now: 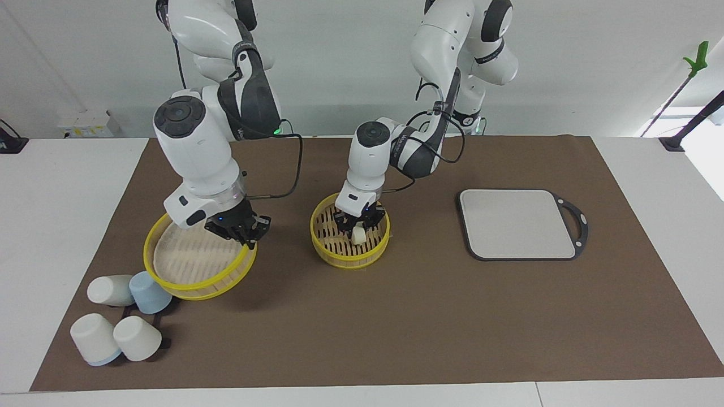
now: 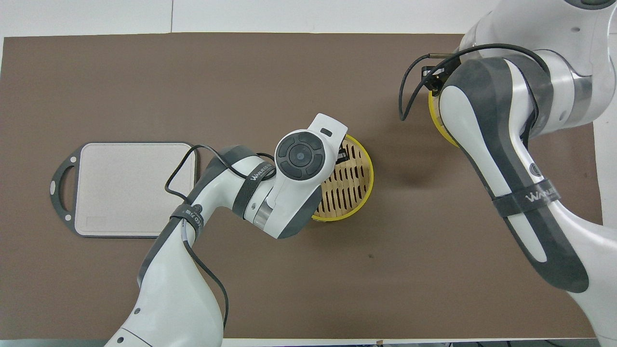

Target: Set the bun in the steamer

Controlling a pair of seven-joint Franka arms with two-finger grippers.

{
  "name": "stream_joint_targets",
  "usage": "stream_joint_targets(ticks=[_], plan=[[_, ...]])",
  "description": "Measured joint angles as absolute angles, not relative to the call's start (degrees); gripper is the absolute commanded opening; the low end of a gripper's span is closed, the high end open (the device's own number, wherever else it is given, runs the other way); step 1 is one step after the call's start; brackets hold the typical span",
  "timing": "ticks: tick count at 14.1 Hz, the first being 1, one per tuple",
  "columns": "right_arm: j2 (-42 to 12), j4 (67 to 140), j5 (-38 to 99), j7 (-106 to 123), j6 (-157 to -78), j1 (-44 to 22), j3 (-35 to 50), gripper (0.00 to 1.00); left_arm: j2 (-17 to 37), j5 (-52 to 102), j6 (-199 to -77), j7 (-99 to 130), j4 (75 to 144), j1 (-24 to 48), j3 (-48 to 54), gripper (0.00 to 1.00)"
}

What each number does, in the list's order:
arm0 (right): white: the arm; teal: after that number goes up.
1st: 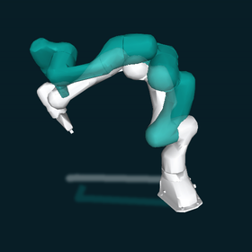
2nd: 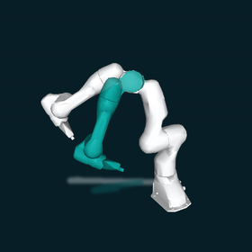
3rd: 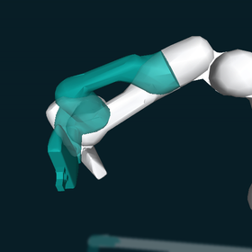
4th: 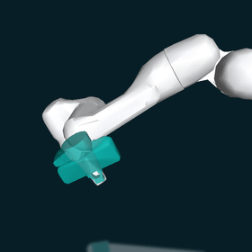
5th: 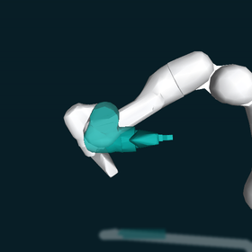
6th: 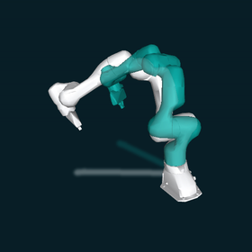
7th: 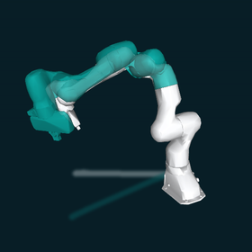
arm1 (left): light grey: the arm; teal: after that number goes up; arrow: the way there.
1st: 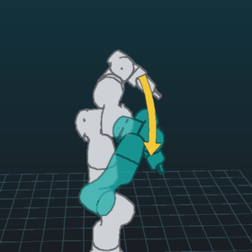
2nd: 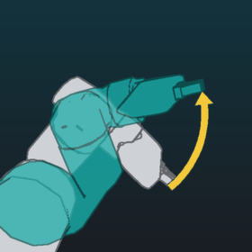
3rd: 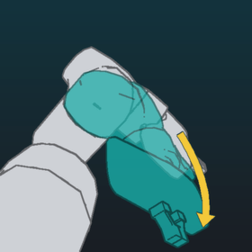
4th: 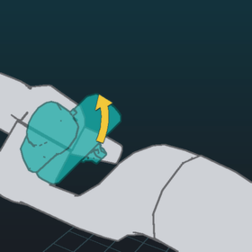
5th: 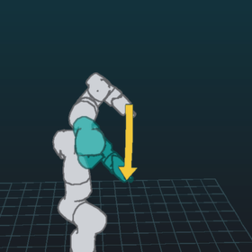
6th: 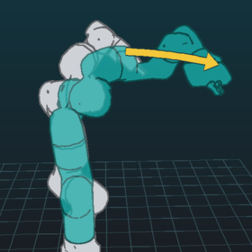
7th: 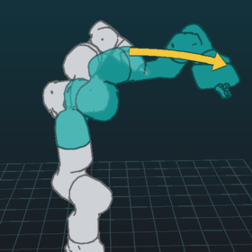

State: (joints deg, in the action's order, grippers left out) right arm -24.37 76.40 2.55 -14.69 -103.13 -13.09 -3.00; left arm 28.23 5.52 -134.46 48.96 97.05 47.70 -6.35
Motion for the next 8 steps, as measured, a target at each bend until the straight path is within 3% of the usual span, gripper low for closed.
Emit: stream_joint_targets(ticks=[5, 8], plan=[[-24.13, 76.73, 2.6, -14.65, -103.74, -13.4, -2.87, 0.0, 27.88, 5.53, -133.69, 50.27, 96.78, 47.69, -6.65, 1.0], [-23.97, 77.01, 2.61, -15.69, -103.82, -15.26, -2.8, 0.0, 23.56, 5.53, -126.28, 50.53, 95.54, 46.37, -7.52, 1.0]])
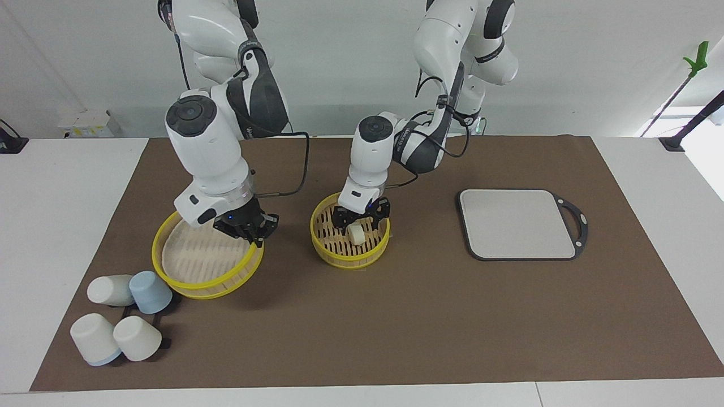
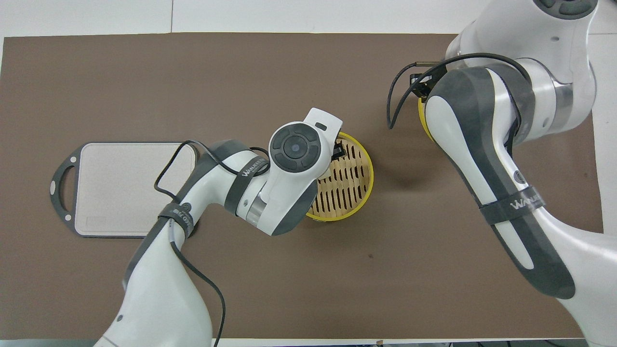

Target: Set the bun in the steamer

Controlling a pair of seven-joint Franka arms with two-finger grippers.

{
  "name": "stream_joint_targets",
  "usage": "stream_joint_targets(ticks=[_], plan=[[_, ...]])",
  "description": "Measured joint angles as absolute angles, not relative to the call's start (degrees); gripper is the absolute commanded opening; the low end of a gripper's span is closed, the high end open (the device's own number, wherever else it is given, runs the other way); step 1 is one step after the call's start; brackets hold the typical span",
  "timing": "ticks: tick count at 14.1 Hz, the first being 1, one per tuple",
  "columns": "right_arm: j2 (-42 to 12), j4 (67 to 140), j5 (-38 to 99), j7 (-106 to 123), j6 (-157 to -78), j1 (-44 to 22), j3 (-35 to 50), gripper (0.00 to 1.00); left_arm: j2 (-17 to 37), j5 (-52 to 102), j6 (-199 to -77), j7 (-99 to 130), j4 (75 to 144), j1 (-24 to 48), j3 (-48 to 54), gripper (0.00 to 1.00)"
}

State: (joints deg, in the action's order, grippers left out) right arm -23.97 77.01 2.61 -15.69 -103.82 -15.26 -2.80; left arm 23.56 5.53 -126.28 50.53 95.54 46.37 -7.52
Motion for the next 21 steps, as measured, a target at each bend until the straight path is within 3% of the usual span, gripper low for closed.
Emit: stream_joint_targets(ticks=[5, 9, 13, 21], plan=[[-23.45, 78.94, 2.64, -21.43, -105.64, -19.28, -2.75, 0.0, 11.62, 5.51, -109.09, 44.95, 95.3, 39.36, -8.04, 1.0], [-23.37, 79.86, 2.66, -33.56, -108.45, -29.69, -2.54, 0.0, 5.46, 5.51, -99.33, 27.79, 95.43, 27.48, -8.4, 1.0], [-27.74, 77.2, 2.64, -43.88, -109.61, -38.08, -2.57, 0.0, 2.22, 5.51, -94.43, 14.14, 95.51, 18.51, -8.6, 1.0], [-32.09, 76.46, 2.3, -44.8, -113.63, -40.37, -2.69, 0.0, 1.13, 1.02, -93.93, 10.56, 95.44, 13.79, -8.56, 1.0]])
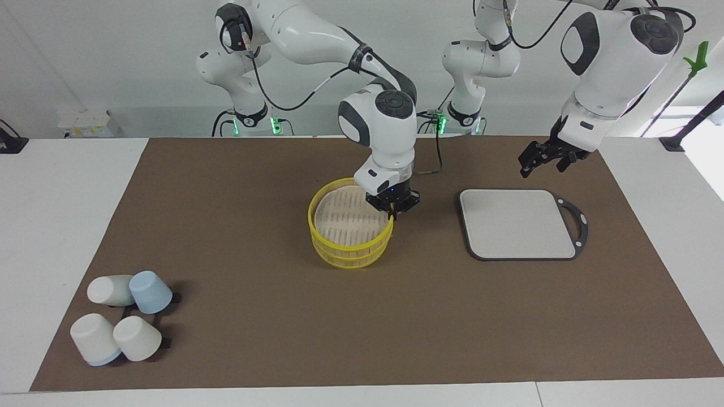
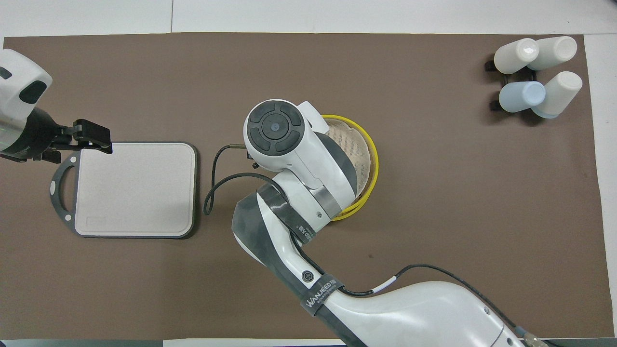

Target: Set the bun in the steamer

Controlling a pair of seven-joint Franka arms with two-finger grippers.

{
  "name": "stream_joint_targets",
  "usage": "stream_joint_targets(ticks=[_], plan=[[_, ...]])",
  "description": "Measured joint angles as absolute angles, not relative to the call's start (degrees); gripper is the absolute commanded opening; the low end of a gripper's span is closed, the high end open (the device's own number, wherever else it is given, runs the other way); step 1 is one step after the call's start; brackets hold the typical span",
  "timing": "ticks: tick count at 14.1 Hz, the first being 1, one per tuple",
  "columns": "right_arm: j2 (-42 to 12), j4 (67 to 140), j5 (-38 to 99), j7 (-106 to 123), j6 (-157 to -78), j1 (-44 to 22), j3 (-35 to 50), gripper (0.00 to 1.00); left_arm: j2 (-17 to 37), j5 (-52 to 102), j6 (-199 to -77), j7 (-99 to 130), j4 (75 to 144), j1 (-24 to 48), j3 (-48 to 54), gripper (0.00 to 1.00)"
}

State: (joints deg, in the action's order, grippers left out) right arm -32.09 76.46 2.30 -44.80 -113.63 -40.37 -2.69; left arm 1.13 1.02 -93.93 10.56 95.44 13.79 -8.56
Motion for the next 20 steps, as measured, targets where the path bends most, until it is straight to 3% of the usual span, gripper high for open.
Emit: stream_joint_targets(ticks=[8, 11, 20], plan=[[-32.15, 78.05, 2.29, -44.8, -113.55, -40.36, -2.77, 0.0, -2.58, -1.1, -90.39, 6.68, 94.75, 13.68, -8.65, 1.0], [-32.15, 78.06, 2.28, -44.85, -113.54, -40.58, -2.73, 0.0, -4.87, -1.11, -87.7, 1.61, 94.77, 8.47, -4.82, 1.0], [-32.07, 78.22, 2.11, -46.04, -113.6, -42.06, -2.84, 0.0, -3.69, -0.53, -87.82, 1.05, 94.84, 6.26, -2.04, 1.0]])
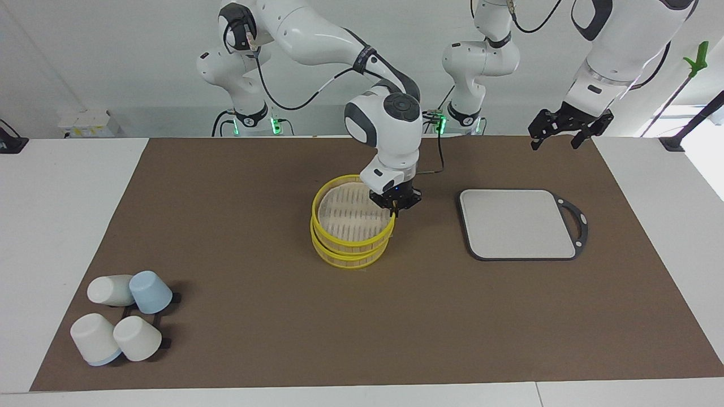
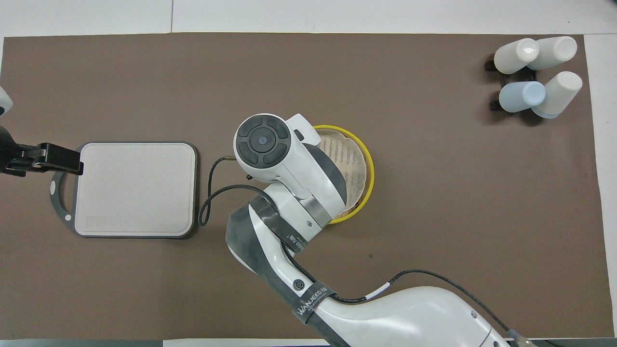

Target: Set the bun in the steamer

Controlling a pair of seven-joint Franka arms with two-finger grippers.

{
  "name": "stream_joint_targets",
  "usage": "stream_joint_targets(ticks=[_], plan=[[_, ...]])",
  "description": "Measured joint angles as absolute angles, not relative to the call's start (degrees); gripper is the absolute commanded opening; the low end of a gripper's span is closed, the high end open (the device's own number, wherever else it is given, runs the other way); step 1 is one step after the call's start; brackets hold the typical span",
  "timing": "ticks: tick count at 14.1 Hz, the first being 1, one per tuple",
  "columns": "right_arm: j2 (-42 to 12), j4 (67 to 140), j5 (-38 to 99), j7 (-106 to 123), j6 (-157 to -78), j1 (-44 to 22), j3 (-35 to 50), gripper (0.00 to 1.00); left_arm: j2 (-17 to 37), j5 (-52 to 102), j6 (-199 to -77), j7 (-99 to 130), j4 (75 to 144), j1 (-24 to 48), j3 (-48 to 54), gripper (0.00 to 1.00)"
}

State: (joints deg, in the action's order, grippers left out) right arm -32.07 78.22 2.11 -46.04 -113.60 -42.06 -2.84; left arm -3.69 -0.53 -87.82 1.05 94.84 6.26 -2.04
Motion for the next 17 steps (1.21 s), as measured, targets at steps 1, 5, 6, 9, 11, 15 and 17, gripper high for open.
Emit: stream_joint_targets(ticks=[1, 5, 6, 9, 11, 15, 17], plan=[[-32.06, 78.28, 2.09, -46.04, -113.6, -42.0, -2.89, 0.0, -3.69, -0.05, -87.81, 1.05, 94.84, 6.26, -2.09, 1.0], [-32.04, 78.64, 1.89, -46.03, -113.61, -41.64, -3.04, 0.0, -3.69, 2.35, -87.81, 1.06, 94.84, 6.26, -2.7, 1.0], [-32.04, 78.86, 1.89, -46.03, -113.73, -41.61, -3.07, 0.0, -3.69, 2.41, -87.81, 1.06, 94.84, 6.26, -2.74, 1.0], [-32.04, 79.07, 1.89, -46.03, -114.0, -41.62, -3.07, 0.27, -3.8, 2.48, -87.81, 1.06, 94.78, 6.25, -2.74, 1.0], [-32.03, 79.12, 1.89, -46.03, -113.99, -41.63, -3.07, 1.0, -4.04, 2.48, -87.81, 1.06, 94.77, 6.21, -2.74, 1.0], [-30.98, 78.14, -0.02, -45.43, -113.96, -40.93, -3.65, 1.0, -4.12, 2.49, -87.81, 1.06, 94.76, 6.19, -2.74, 1.0], [-28.22, 77.58, -0.35, -40.14, -113.57, -36.83, -3.85, 1.0, -4.12, 2.49, -87.81, 1.06, 94.76, 6.19, -2.74, 1.0]])
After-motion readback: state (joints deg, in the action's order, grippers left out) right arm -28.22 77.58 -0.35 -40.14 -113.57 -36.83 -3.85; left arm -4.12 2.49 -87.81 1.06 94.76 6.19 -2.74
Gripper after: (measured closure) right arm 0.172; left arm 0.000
